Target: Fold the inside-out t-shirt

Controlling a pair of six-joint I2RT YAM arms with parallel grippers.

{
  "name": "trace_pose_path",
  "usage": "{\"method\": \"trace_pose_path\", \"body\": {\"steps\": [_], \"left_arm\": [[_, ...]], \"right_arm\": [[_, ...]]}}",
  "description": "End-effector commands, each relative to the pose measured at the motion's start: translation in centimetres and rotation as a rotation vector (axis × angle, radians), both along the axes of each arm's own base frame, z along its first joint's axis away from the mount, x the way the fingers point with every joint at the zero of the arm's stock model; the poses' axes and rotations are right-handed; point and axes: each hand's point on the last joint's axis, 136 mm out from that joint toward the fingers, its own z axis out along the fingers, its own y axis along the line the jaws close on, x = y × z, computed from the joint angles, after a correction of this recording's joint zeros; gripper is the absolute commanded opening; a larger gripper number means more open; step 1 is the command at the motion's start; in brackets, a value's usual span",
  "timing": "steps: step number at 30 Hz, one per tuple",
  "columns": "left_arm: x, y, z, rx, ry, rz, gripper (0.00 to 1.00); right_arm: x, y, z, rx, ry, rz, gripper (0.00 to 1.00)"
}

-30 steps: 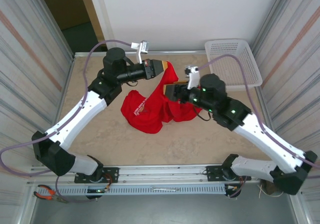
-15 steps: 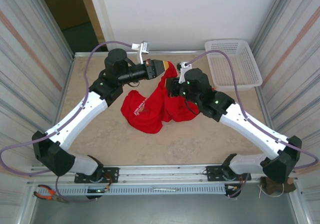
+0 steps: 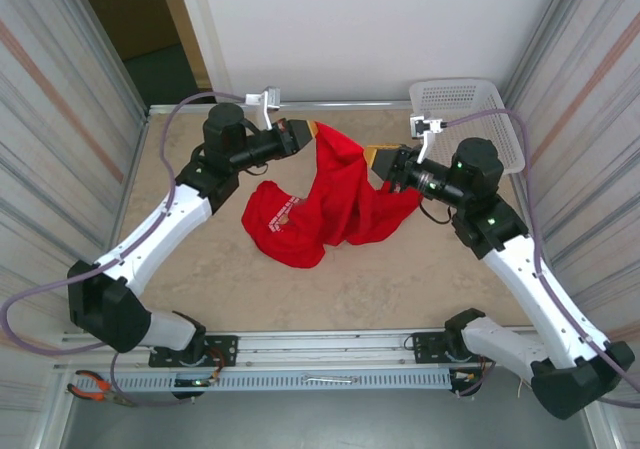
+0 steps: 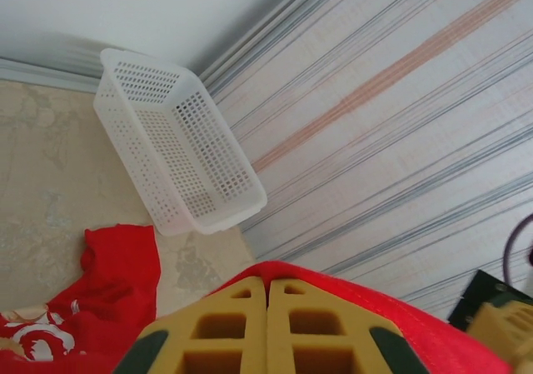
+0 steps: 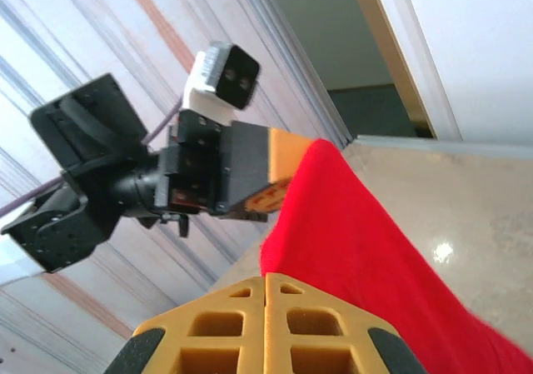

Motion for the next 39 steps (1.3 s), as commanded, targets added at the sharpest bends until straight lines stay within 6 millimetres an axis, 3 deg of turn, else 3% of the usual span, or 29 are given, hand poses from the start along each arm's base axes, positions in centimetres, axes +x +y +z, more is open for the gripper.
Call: {"method": "trace_pose_path", "body": {"steps": [1, 4, 7, 10, 15, 19, 36, 37, 38, 39], "left_arm": [[-1.4, 0.7, 2.3, -0.023, -0.106, -0.041, 0.12], [-2.7, 0.8, 1.8, -0.008, -0.125, -0.073, 0.42], [-3.2, 1.4, -0.4, 0.037, -0.094, -0.036, 0.53], [-3.9, 1.6, -2.8, 0.073, -0.061, 0.010, 0.55], [-5.0, -0.8, -5.7, 0.109, -0.037, 0.013, 0.56], [-4.7, -2.5, -6.6, 0.130, -0.034, 0.000, 0.56], [-1.8, -5.6, -6.6, 0.108, -0.050, -0.015, 0.60], [-1.8, -5.9, -6.7, 0.106, -0.051, -0.025, 0.58], [-1.8, -6.3, -6.7, 0.102, -0.052, -0.040, 0.50], [-1.9, -6.7, -6.6, 0.097, -0.055, -0.061, 0.34]], "right_arm": [[-0.1, 0.6, 0.7, 0.057, 0.002, 0.069, 0.00], [0.4, 0.7, 0.2, 0.051, 0.016, 0.064, 0.00], [0.6, 0.7, 0.1, 0.049, 0.023, 0.067, 0.00], [0.6, 0.6, 0.0, 0.047, 0.028, 0.064, 0.00], [0.8, 0.5, -0.7, 0.039, 0.049, 0.055, 0.00], [0.7, 0.5, -0.9, 0.042, 0.061, 0.053, 0.00], [0.3, 1.0, -1.3, 0.054, 0.078, 0.067, 0.00], [0.3, 1.0, -1.4, 0.053, 0.078, 0.066, 0.00], [0.4, 1.0, -1.5, 0.051, 0.080, 0.064, 0.00], [0.5, 0.9, -1.7, 0.048, 0.083, 0.057, 0.00]]}}
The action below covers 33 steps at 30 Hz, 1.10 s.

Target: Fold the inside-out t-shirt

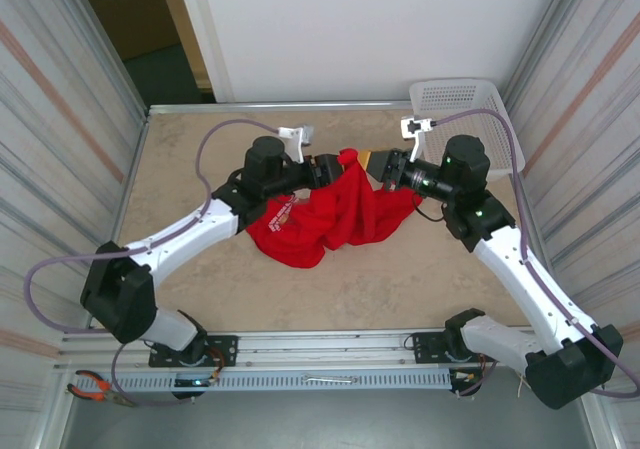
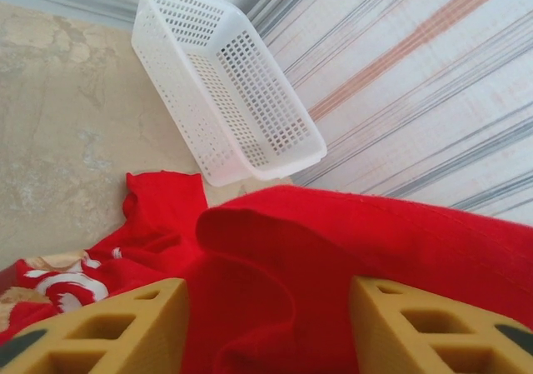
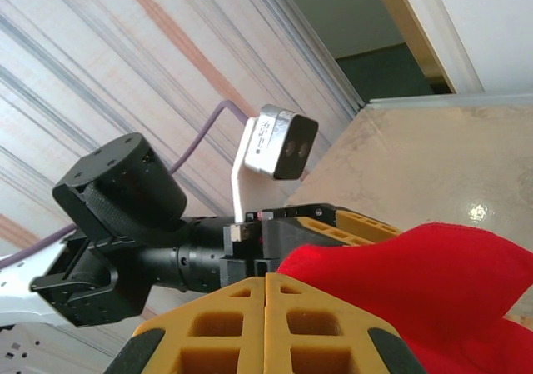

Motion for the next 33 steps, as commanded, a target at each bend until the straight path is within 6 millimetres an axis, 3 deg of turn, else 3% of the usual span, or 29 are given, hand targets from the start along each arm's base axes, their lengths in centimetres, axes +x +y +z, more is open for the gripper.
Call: {"method": "trace_pose_path", "body": {"steps": [1, 2, 3, 6, 10, 15, 19, 23, 24, 26, 28, 30, 33], "left_arm": [[-0.2, -1.5, 2.4, -0.050, -0.068, -0.068, 0.18], [-0.4, -1.6, 2.8, -0.052, -0.081, -0.086, 0.03], [-0.6, -1.4, 3.3, -0.050, -0.089, -0.094, 0.00], [-1.3, 0.1, 5.3, -0.056, -0.125, -0.099, 0.00], [-3.4, 2.6, 9.5, -0.113, -0.182, -0.142, 0.00], [-6.4, 3.9, 14.2, -0.186, -0.250, -0.204, 0.00], [-7.2, 4.4, 16.5, -0.219, -0.286, -0.208, 0.00], [-6.9, 4.4, 17.1, -0.212, -0.295, -0.197, 0.00], [-6.6, 4.4, 16.8, -0.198, -0.288, -0.191, 0.07], [-5.5, 4.9, 15.4, -0.139, -0.276, -0.135, 0.41], [-3.9, 6.6, 12.5, -0.062, -0.229, -0.008, 0.58], [-2.2, 9.7, 8.5, 0.006, -0.139, 0.159, 0.65], [-1.0, 14.9, 0.3, 0.097, 0.079, 0.386, 0.68]], "right_arm": [[-0.3, -0.1, 0.3, 0.019, -0.011, 0.001, 0.00], [0.0, -0.5, 0.2, 0.017, -0.008, -0.018, 0.00], [0.3, -1.1, -0.2, 0.014, 0.000, -0.043, 0.00], [1.4, -2.9, -1.3, 0.002, 0.027, -0.119, 0.00], [3.2, -5.1, -4.2, -0.034, 0.104, -0.222, 0.00], [4.4, -5.6, -6.3, -0.061, 0.156, -0.257, 0.00], [4.2, -5.4, -5.0, -0.037, 0.137, -0.249, 0.00], [3.4, -5.1, -1.1, 0.011, 0.070, -0.216, 0.00], [3.3, -5.2, 0.0, 0.021, 0.050, -0.214, 0.00], [3.1, -5.3, 1.9, 0.028, 0.011, -0.219, 0.00], [3.0, -5.7, 3.3, 0.018, -0.020, -0.237, 0.00], [2.8, -6.1, 4.0, 0.007, -0.042, -0.258, 0.00], [2.6, -6.5, 4.0, -0.003, -0.048, -0.281, 0.00]]}}
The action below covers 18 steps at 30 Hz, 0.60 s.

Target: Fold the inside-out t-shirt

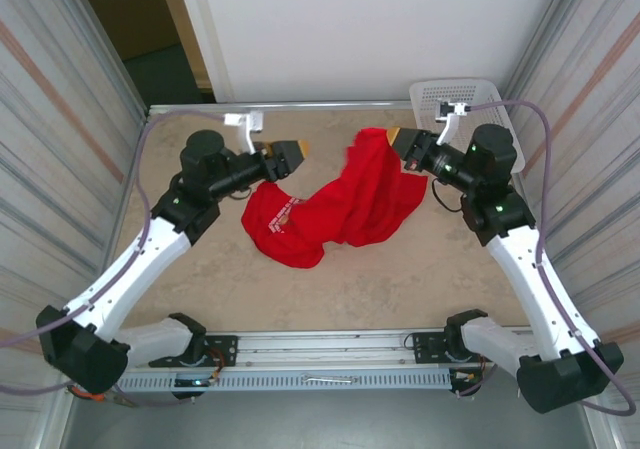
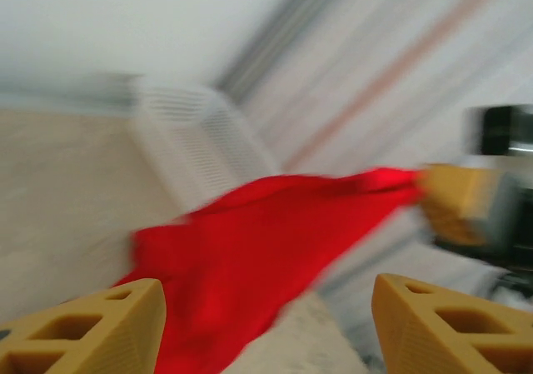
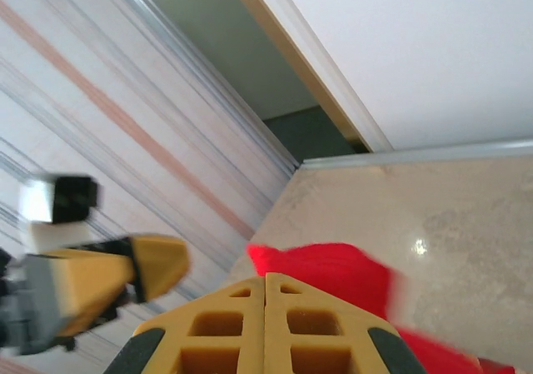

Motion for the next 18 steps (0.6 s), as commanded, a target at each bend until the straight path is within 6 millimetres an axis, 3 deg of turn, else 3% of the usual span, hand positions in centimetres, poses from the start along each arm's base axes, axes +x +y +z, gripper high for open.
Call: {"method": "trace_pose_path", "body": {"steps": [1, 5, 8, 11, 18], "left_arm": [[1.2, 6.7, -10.1, 0.128, 0.277, 0.313, 0.68], [-0.6, 10.0, -18.9, 0.212, 0.520, 0.435, 0.71], [-1.5, 11.1, -23.4, 0.261, 0.623, 0.486, 0.72], [-1.5, 11.4, -25.8, 0.324, 0.672, 0.496, 0.72], [-0.2, 12.0, -28.8, 0.464, 0.729, 0.518, 0.71]], "right_arm": [[-0.2, -0.9, 0.2, -0.024, -0.010, -0.041, 0.00], [-0.5, -1.5, -1.0, -0.031, 0.003, -0.077, 0.00], [-0.4, -1.5, -1.7, -0.033, 0.020, -0.075, 0.00], [-0.4, -1.4, -1.7, -0.032, 0.020, -0.069, 0.00], [-0.6, -1.6, -1.1, -0.029, 0.005, -0.075, 0.00]]}}
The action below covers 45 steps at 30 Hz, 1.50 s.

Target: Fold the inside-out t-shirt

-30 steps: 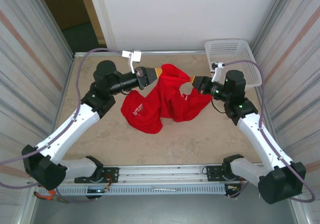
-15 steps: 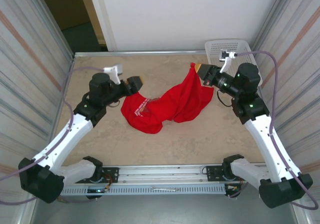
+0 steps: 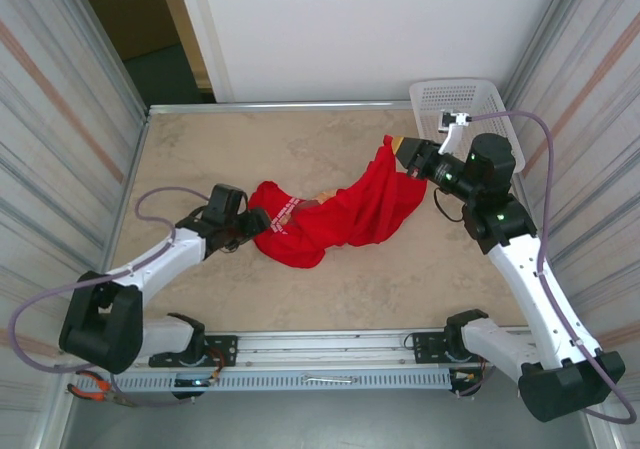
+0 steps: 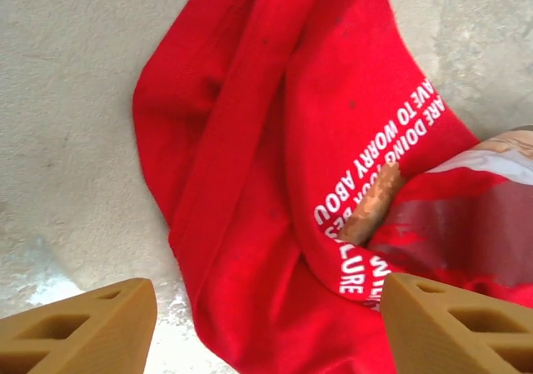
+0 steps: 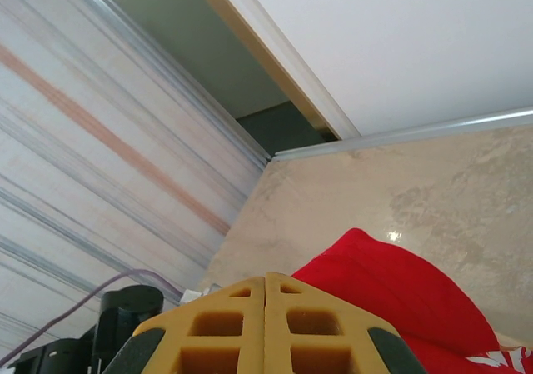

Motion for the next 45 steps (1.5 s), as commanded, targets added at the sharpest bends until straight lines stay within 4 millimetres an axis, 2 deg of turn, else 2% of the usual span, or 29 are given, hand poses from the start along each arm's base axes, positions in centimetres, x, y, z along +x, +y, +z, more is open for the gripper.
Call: {"method": "trace_pose_path", "body": {"steps": [1, 9, 11, 12, 13, 14, 15, 16, 17, 18, 20, 22, 25, 28, 29, 32, 34, 36, 39, 41, 45], "left_arm": [[1.7, 0.9, -0.9, 0.085, 0.016, 0.030, 0.70], [2.2, 0.5, -3.4, 0.176, 0.076, -0.004, 0.63], [2.3, 0.5, -3.8, 0.193, 0.082, -0.005, 0.55], [2.4, 0.6, -3.9, 0.203, 0.082, -0.006, 0.44], [2.6, 0.6, -3.9, 0.209, 0.076, -0.011, 0.28], [2.9, 0.6, -3.6, 0.218, 0.064, -0.016, 0.12], [3.3, 0.6, -2.8, 0.228, 0.041, -0.026, 0.00], [3.8, 0.6, -1.6, 0.231, 0.009, -0.039, 0.00], [4.5, 0.5, 0.2, 0.231, -0.031, -0.052, 0.00], [5.3, 0.5, 2.8, 0.228, -0.089, -0.059, 0.00], [6.6, 0.5, 9.1, 0.193, -0.230, -0.068, 0.00], [7.5, 0.8, 17.0, 0.129, -0.408, -0.066, 0.00], [7.6, 1.9, 28.4, 0.000, -0.641, -0.048, 0.00], [7.1, 3.5, 36.7, -0.115, -0.803, -0.032, 0.00], [6.9, 3.9, 38.4, -0.135, -0.836, -0.026, 0.00], [6.5, 5.2, 41.9, -0.185, -0.917, -0.001, 0.00], [6.6, 5.8, 42.7, -0.200, -0.940, 0.012, 0.00], [6.8, 5.9, 42.5, -0.268, -0.916, 0.008, 0.00], [5.5, 4.3, 43.4, -0.422, -0.934, -0.037, 0.00], [3.8, 3.4, 44.2, -0.498, -0.958, -0.044, 0.00], [0.8, 1.5, 43.0, -0.594, -0.939, 0.004, 0.00]], "right_arm": [[-0.4, -0.6, 1.6, -0.005, -0.064, -0.013, 0.00], [-0.3, -0.6, 2.7, 0.000, -0.082, -0.012, 0.00], [-0.3, -0.6, 2.9, 0.003, -0.085, -0.011, 0.00], [-0.2, -0.6, 3.2, 0.004, -0.091, -0.012, 0.00], [-0.1, -0.6, 3.5, 0.005, -0.096, -0.013, 0.00], [-0.1, -0.7, 4.1, 0.009, -0.108, -0.014, 0.00], [-0.2, -0.8, 5.1, 0.013, -0.130, -0.015, 0.00], [0.7, -0.7, 5.2, 0.009, -0.123, -0.016, 0.00], [1.0, -1.0, 6.2, 0.011, -0.138, -0.020, 0.00], [1.4, -1.4, 7.6, 0.014, -0.160, -0.028, 0.00], [1.8, -2.7, 11.6, 0.029, -0.229, -0.061, 0.00], [2.1, -4.1, 15.9, 0.048, -0.306, -0.095, 0.00], [1.3, -6.3, 22.5, 0.084, -0.435, -0.154, 0.00], [-0.7, -8.1, 28.1, 0.119, -0.557, -0.204, 0.00], [-1.1, -8.4, 29.1, 0.128, -0.580, -0.217, 0.00], [-2.7, -9.4, 31.5, 0.148, -0.640, -0.253, 0.00], [-3.5, -9.8, 32.2, 0.156, -0.658, -0.269, 0.00], [-4.2, -9.9, 32.4, 0.162, -0.667, -0.273, 0.00], [-5.7, -9.7, 32.6, 0.163, -0.681, -0.260, 0.00], [-6.9, -9.5, 32.8, 0.174, -0.696, -0.243, 0.00], [-7.9, -9.1, 33.0, 0.198, -0.705, -0.214, 0.00]]}}
